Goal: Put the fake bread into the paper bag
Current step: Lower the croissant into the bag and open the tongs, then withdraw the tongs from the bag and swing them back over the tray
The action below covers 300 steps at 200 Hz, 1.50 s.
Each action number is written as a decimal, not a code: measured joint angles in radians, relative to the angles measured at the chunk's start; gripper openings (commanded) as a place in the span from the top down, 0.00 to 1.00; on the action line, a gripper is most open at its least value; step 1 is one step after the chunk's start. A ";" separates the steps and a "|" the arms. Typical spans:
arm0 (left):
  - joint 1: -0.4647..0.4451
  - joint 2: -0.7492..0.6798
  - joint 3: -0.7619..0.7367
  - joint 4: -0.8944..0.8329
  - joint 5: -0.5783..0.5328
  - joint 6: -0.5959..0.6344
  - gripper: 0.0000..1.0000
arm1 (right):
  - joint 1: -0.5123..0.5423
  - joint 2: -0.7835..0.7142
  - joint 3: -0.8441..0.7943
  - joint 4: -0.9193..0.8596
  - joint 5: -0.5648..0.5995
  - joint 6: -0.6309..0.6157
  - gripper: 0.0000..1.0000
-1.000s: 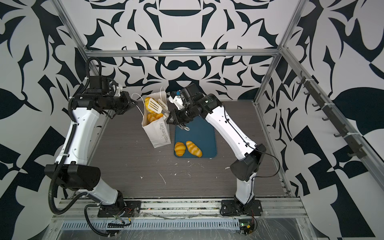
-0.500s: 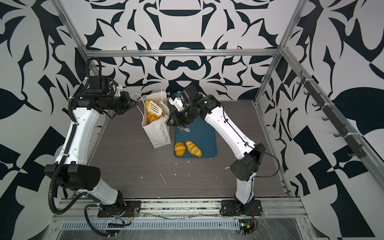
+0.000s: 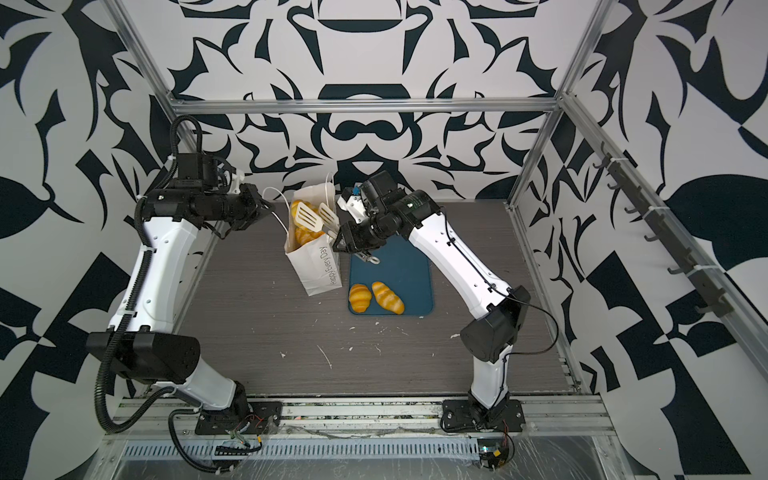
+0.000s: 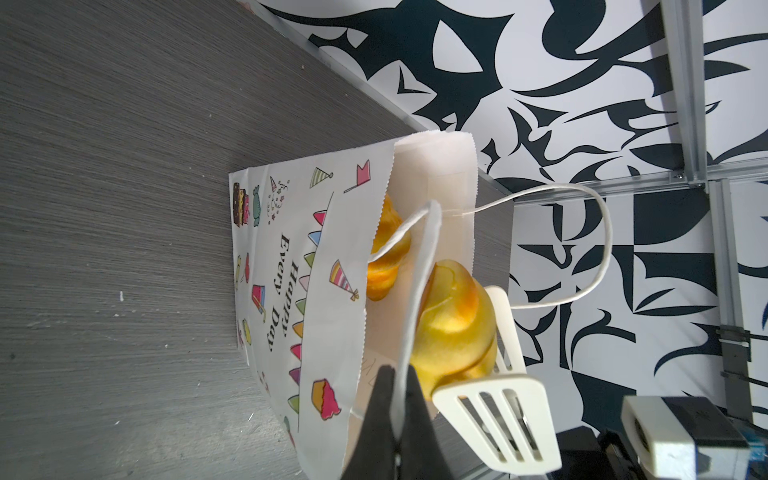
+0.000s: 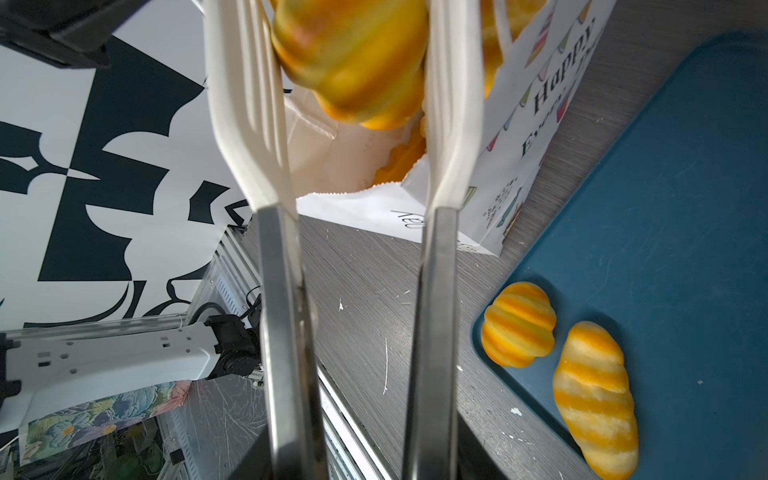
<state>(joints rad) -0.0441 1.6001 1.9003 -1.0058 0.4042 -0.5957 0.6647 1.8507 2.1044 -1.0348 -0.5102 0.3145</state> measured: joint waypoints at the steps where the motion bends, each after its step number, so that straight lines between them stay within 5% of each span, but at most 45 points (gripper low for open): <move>1: 0.000 0.000 0.000 0.000 0.000 0.000 1.00 | 0.000 0.000 0.000 0.000 0.000 0.000 0.52; 300: 0.000 -0.016 -0.015 0.008 0.000 0.000 1.00 | -0.067 -0.119 0.139 -0.064 0.115 -0.018 0.55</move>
<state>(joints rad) -0.0441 1.5845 1.8851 -0.9977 0.4042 -0.5957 0.5976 1.7317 2.2433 -1.0985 -0.3954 0.2966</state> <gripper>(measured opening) 0.052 0.452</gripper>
